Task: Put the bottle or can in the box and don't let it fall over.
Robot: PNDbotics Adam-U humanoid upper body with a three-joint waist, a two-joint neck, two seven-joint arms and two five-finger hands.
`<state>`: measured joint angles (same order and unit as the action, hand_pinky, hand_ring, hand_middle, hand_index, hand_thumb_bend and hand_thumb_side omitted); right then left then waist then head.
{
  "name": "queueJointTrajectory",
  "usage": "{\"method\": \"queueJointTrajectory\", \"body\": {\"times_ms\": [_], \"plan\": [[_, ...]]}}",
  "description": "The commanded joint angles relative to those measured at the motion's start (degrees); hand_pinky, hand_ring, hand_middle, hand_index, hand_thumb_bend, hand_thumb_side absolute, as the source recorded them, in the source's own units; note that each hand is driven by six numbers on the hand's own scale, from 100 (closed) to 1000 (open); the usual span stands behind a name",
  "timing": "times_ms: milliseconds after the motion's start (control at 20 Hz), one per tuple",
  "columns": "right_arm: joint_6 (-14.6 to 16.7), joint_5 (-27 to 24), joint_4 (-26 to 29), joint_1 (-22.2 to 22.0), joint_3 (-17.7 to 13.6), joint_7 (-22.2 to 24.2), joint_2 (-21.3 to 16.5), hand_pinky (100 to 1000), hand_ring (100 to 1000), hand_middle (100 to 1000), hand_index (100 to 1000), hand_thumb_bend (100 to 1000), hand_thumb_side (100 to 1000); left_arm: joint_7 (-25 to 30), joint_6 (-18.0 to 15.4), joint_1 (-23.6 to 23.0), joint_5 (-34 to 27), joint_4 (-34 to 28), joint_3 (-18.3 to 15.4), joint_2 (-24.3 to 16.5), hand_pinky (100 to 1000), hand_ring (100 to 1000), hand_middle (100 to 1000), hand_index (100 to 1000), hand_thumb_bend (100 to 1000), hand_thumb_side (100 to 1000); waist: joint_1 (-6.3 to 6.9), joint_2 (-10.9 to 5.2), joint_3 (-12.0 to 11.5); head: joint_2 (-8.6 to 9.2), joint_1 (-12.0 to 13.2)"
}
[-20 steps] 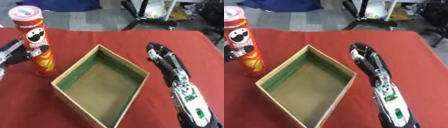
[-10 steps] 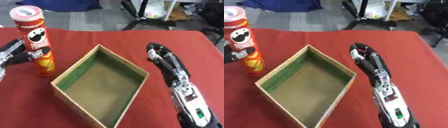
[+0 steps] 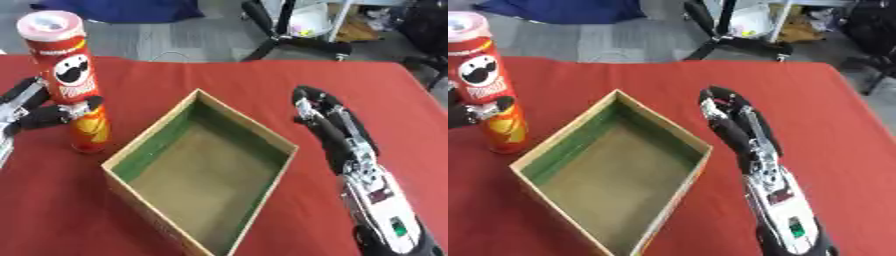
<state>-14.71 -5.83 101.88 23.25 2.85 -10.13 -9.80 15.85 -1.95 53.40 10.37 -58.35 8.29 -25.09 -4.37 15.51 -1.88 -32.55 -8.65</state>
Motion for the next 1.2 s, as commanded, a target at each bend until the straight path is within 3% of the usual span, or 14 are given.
{"method": "queueJointTrajectory", "body": {"times_ms": [50, 200, 250, 400, 900, 1200], "plan": [[-0.18, -0.06, 0.37, 0.65, -0.32, -0.03, -0.35, 808, 893, 837, 815, 172, 483, 0.05, 0.67, 0.66, -1.39, -0.88, -0.14, -0.66, 870, 755, 442, 443, 100, 400, 0.16, -1.03, 0.06, 0.70, -0.11], [-0.19, -0.07, 0.35, 0.57, -0.40, -0.11, -0.33, 809, 893, 837, 814, 177, 479, -0.05, 0.90, 0.63, -2.49, -1.56, -0.12, -1.03, 859, 737, 407, 397, 100, 440, 0.23, -1.18, 0.04, 0.64, -0.16], [-0.20, -0.08, 0.33, 0.53, -0.41, -0.13, -0.32, 809, 893, 837, 814, 172, 483, -0.14, 0.92, 0.65, -2.73, -1.92, -0.11, -1.16, 859, 736, 406, 396, 100, 389, 0.25, -1.23, 0.03, 0.58, -0.18], [-0.21, -0.06, 0.29, 0.39, -0.42, -0.13, -0.28, 809, 893, 838, 814, 171, 482, -0.67, 1.29, 0.69, -3.66, -3.45, -0.15, -1.47, 853, 721, 384, 364, 100, 349, 0.31, -1.39, -0.04, 0.46, -0.22], [-0.23, -0.08, 0.20, 0.12, -0.53, -0.23, -0.24, 810, 894, 838, 814, 168, 483, -3.08, 5.53, 1.38, -9.54, -14.52, 0.48, -2.23, 853, 702, 364, 328, 100, 306, 0.47, -1.88, -0.36, -0.10, -0.29], [-0.19, -0.15, 0.27, 0.14, -0.74, -0.43, -0.32, 810, 895, 839, 814, 164, 483, -4.98, 9.41, 2.31, -12.40, -23.33, 4.30, -1.31, 853, 699, 365, 333, 100, 289, 0.65, -2.27, -0.40, -0.61, -0.10]]}}
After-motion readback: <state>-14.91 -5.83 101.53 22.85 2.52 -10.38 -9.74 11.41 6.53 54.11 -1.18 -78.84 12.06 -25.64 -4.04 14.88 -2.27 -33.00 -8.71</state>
